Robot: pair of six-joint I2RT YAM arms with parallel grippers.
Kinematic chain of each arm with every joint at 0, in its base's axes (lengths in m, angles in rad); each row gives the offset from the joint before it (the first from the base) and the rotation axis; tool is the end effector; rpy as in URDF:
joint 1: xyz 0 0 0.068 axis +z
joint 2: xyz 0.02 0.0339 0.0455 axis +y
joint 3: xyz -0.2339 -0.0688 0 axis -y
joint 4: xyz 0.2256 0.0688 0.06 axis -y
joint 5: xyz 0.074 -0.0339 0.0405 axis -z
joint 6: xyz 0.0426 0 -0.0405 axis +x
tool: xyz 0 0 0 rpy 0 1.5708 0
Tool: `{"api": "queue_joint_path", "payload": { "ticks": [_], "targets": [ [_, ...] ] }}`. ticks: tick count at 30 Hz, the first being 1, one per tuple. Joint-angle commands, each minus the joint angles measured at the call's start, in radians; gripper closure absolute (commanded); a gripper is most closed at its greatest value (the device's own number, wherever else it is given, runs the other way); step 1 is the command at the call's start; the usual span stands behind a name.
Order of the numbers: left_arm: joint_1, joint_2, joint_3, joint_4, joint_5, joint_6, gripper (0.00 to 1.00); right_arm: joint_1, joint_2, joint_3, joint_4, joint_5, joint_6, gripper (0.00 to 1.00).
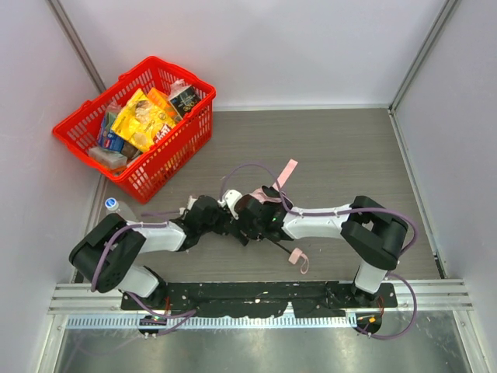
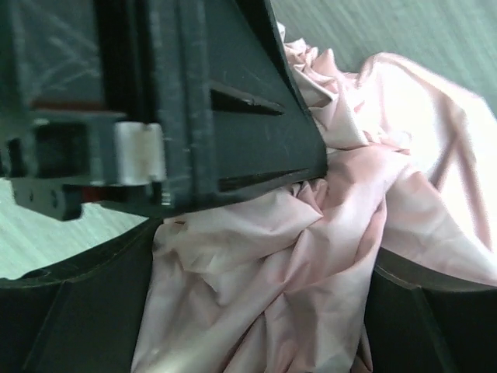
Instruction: Put away the umbrella
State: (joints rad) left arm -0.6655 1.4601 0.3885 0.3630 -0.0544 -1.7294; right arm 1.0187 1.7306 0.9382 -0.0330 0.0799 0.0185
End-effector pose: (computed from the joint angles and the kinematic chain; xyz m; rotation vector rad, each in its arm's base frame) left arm 0.1928 -0.1484 0.1008 -1.3327 2.2010 -1.0763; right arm 0.1798 0.2854 0.1403 -1.1313 2.1495 0.3864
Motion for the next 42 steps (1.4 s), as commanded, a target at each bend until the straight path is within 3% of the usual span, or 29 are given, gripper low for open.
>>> {"api": "queue_joint_path", "payload": {
  "ticks": [1,4,10,12,15,16,17,18,20,22,25,32,37,42],
  "targets": [
    [0.0,0.026,-0.004,-0.36,0.004,0.031,1.0,0.04,0.036,0.034,-0.042,0.342,-0.081,0.2],
    [0.0,0.04,0.007,-0.36,0.013,0.031,1.0,0.038,0.076,0.046,-0.053,0.359,-0.101,0.23],
    [0.0,0.054,0.006,-0.338,0.01,0.042,1.0,0.015,0.119,-0.01,0.011,0.235,-0.049,0.52],
    [0.0,0.046,0.006,-0.346,-0.007,0.051,1.0,-0.003,0.125,-0.038,0.062,0.157,-0.02,0.69],
    [-0.002,0.011,0.001,-0.332,-0.041,0.076,1.0,-0.022,0.148,-0.045,0.09,0.049,0.012,0.86],
    [0.004,-0.016,-0.026,-0.255,-0.056,0.096,1.0,-0.031,0.168,-0.047,0.099,-0.016,0.003,0.99],
    [0.01,-0.027,-0.052,-0.192,-0.058,0.112,0.96,-0.032,0.176,-0.045,0.104,-0.034,-0.006,0.99],
    [0.018,-0.038,-0.078,-0.111,-0.055,0.128,0.84,-0.037,0.179,-0.047,0.111,-0.064,-0.009,0.99],
    [0.032,-0.064,-0.123,-0.03,-0.061,0.137,0.48,-0.055,0.185,-0.049,0.125,-0.128,-0.005,0.99],
    [0.047,-0.092,-0.135,-0.018,-0.065,0.16,0.23,-0.089,0.19,-0.059,0.154,-0.202,0.018,0.99],
    [0.059,-0.124,-0.137,-0.035,-0.062,0.189,0.02,-0.167,0.205,-0.068,0.197,-0.337,0.082,0.99],
    [0.099,-0.092,-0.183,0.08,0.004,0.182,0.0,-0.328,0.279,-0.108,0.409,-0.768,0.264,0.99],
    [0.101,-0.02,-0.076,-0.053,0.011,0.211,0.0,-0.379,0.326,-0.104,0.55,-1.012,0.403,0.99],
    [0.099,0.04,-0.025,-0.088,-0.01,0.249,0.01,-0.393,0.357,-0.105,0.764,-1.132,0.608,0.99]
  ]
}}
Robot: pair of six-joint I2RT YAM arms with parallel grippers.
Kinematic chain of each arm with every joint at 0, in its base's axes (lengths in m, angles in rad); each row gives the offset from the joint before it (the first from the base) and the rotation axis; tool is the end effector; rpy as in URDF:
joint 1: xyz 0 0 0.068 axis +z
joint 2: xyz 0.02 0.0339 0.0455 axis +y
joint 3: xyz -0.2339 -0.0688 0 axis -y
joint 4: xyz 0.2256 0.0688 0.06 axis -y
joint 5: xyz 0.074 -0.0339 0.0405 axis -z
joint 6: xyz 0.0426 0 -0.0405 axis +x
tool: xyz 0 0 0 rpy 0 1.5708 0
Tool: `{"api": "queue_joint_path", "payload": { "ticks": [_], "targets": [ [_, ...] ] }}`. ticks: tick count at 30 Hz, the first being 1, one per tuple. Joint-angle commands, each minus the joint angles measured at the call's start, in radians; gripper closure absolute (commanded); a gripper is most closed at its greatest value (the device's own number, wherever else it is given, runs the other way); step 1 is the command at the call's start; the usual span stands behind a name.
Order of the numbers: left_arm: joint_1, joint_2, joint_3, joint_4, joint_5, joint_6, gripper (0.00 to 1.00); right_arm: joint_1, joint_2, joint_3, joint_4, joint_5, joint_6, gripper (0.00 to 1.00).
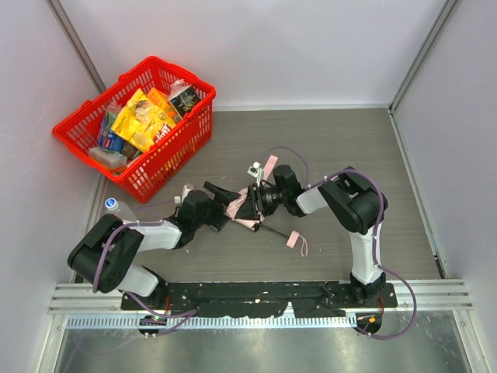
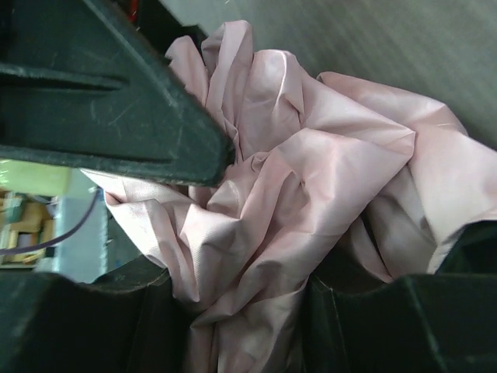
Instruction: Put away the umbrella
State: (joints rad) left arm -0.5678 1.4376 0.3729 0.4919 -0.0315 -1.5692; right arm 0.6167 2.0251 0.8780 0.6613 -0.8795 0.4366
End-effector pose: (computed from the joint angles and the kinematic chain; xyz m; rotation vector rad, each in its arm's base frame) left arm 0.2104 -0.1326 0.1139 -1.1700 2.0953 -1.1281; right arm 0.2743 0.2347 0.0955 -0.7979 2.0793 1.5207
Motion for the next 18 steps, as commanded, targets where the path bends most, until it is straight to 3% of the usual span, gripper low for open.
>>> {"api": "queue_joint_path", "payload": {
  "ticks": [1,6,9,11,14,15,17,18],
  "targets": [
    [0.002,0.067,-0.009,-0.216,-0.041,0.093,0.02,0.006,0.076,-0.043,0.139,-0.182,0.22,0.99],
    [-0.026,0.07,-0.025,-0.153,-0.082,0.109,0.15,0.006,0.148,-0.031,0.569,-0.246,0.56,0.99],
    [-0.032,0.078,-0.057,-0.06,-0.077,0.117,0.35,0.006,0.219,-0.013,0.747,-0.262,0.745,0.99],
    [-0.033,0.086,-0.074,-0.023,-0.077,0.12,0.46,0.006,0.247,-0.008,0.813,-0.262,0.784,0.99],
    [-0.033,0.092,-0.086,0.0,-0.079,0.136,0.79,0.005,0.23,-0.03,0.717,-0.236,0.72,0.99],
    [-0.032,0.099,-0.086,0.005,-0.076,0.138,0.87,0.005,0.219,-0.034,0.643,-0.213,0.62,0.99],
    [-0.033,0.109,-0.089,0.008,-0.071,0.141,0.92,0.005,0.164,-0.039,0.38,-0.153,0.41,0.99],
    [-0.032,0.113,-0.091,0.013,-0.067,0.141,0.93,0.005,0.118,-0.028,0.157,-0.123,0.321,0.95]
  ]
}}
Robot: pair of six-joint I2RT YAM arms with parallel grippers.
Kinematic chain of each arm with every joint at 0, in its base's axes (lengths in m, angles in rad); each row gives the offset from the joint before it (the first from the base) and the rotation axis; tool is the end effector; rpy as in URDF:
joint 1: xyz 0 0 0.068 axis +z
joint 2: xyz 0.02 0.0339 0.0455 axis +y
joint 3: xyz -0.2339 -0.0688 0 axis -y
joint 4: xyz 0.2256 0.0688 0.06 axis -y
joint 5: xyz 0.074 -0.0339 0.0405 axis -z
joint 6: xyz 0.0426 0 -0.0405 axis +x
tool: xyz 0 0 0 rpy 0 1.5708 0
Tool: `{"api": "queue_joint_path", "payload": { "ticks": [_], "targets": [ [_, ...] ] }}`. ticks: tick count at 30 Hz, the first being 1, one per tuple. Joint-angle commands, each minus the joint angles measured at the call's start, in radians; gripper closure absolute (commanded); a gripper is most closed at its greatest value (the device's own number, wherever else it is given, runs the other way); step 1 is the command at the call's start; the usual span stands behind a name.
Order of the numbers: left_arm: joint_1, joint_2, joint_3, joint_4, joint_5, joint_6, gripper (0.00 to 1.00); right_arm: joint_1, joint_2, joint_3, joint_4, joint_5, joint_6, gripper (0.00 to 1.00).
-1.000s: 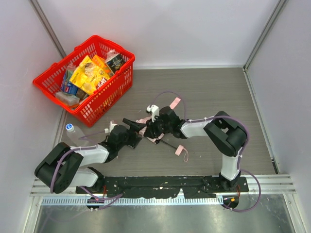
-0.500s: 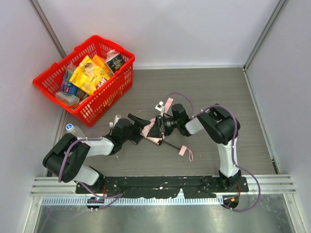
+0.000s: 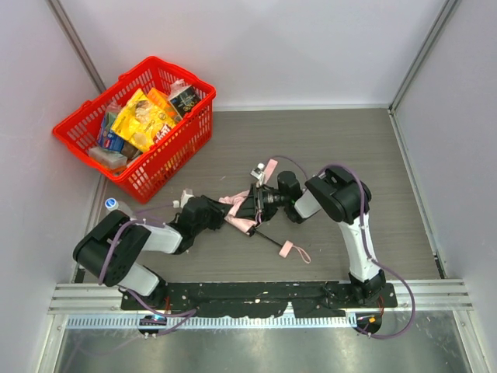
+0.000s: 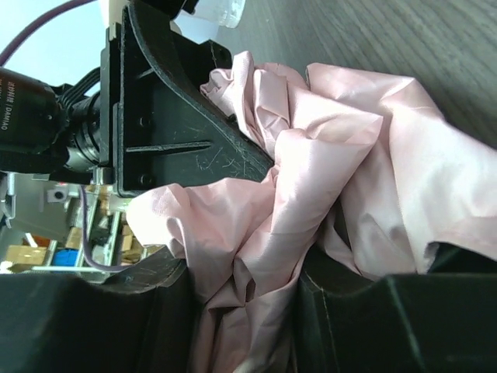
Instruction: Put away the umbrella
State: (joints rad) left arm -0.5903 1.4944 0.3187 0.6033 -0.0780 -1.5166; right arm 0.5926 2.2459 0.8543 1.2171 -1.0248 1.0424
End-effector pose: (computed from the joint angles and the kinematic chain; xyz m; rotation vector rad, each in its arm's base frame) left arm 0.2031 -0.1321 0.0985 -1.1033 2.0966 -1.0768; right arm 0.2784 0.2313 0.0681 -0.4655 2.1202 1.9569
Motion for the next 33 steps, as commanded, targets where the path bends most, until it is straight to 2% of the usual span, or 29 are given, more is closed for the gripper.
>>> {"api": "queue_joint_path", "payload": {
  "ticks": [1,2,3,4,5,6,9,13,18,21,23,27,33],
  "targets": [
    [-0.011,0.062,-0.036,-0.097,-0.014,0.088,0.97,0.029,-0.124,0.005,-0.494,0.082,-0.415,0.91],
    [-0.011,0.067,-0.035,-0.105,-0.009,0.087,1.0,0.03,-0.155,0.024,-0.678,0.122,-0.53,0.82],
    [-0.011,0.07,-0.035,-0.108,-0.005,0.084,1.0,0.029,-0.172,0.035,-0.744,0.178,-0.579,0.79],
    [-0.011,0.072,-0.036,-0.108,-0.003,0.082,1.0,0.027,-0.201,0.055,-0.866,0.201,-0.638,0.69],
    [-0.011,0.073,-0.036,-0.117,-0.002,0.078,1.0,0.029,-0.216,0.071,-1.001,0.271,-0.672,0.66],
    [-0.011,0.073,-0.036,-0.126,-0.002,0.073,1.0,0.029,-0.242,0.104,-1.068,0.307,-0.74,0.63],
    [-0.009,0.07,-0.041,-0.163,0.006,0.056,1.0,0.029,-0.325,0.172,-1.32,0.536,-0.794,0.56],
    [-0.011,0.069,-0.026,-0.255,0.027,0.018,1.0,0.032,-0.432,0.233,-1.516,0.701,-0.873,0.5],
    [-0.011,0.075,0.058,-0.475,0.047,-0.005,1.0,0.088,-0.646,0.197,-1.541,0.918,-0.968,0.45],
    [-0.011,0.079,0.103,-0.578,0.056,-0.011,1.0,0.212,-0.806,0.099,-1.42,1.022,-1.068,0.4],
    [-0.011,0.082,0.12,-0.6,0.061,-0.016,1.0,0.314,-0.857,0.04,-1.325,1.106,-1.108,0.39],
    [-0.009,0.099,0.152,-0.677,0.067,-0.019,1.0,0.496,-0.864,-0.011,-1.187,1.193,-1.179,0.41],
    [-0.011,0.11,0.166,-0.718,0.073,-0.02,1.0,0.558,-0.726,0.02,-1.117,1.265,-1.223,0.49]
  ]
}}
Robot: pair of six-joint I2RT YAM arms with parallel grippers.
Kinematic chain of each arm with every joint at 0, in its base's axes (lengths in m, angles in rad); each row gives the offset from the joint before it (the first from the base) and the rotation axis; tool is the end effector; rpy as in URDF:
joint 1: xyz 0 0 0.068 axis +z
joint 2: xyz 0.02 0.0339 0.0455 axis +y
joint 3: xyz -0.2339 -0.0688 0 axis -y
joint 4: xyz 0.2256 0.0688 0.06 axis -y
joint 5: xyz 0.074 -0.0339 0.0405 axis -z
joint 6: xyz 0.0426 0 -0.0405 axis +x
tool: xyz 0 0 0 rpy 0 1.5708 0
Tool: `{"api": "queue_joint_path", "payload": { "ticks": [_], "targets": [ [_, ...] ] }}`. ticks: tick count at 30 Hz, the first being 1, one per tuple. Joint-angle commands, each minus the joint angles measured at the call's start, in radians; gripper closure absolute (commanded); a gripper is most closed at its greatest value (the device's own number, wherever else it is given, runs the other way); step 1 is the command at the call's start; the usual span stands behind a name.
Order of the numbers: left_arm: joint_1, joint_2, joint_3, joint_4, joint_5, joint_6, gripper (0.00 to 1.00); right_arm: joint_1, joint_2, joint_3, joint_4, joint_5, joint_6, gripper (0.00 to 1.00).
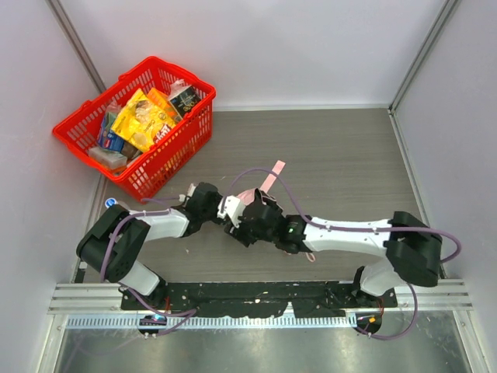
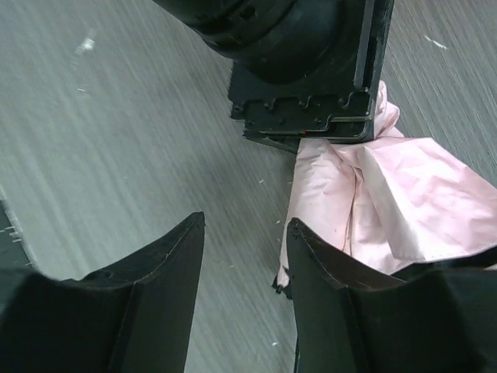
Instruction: Put away the umbrella
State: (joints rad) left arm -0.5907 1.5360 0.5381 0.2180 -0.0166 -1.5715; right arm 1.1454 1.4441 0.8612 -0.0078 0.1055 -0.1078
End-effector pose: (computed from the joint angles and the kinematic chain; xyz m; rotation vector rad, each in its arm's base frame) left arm 0.2225 -0.1484 0.1082 -1.2308 2.2861 -0.9463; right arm 0.1314 0.2791 0.2066 -1.2382 1.8160 0.4804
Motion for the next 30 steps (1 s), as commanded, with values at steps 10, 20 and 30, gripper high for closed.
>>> {"api": "queue_joint_path", "payload": {
  "ticks": [10,20,30],
  "targets": [
    [-0.011,0.064,-0.049,-0.377,0.012,0.024,1.0,0.005,0.295,0.025,0.238,0.41,-0.199,0.44],
    [-0.011,0.061,-0.044,-0.394,0.01,0.03,1.0,-0.004,0.447,0.05,0.252,0.633,-0.231,0.44],
    [-0.003,-0.002,-0.096,-0.195,0.001,0.088,0.79,-0.085,0.467,0.003,0.204,0.302,0.0,0.99]
  ]
}}
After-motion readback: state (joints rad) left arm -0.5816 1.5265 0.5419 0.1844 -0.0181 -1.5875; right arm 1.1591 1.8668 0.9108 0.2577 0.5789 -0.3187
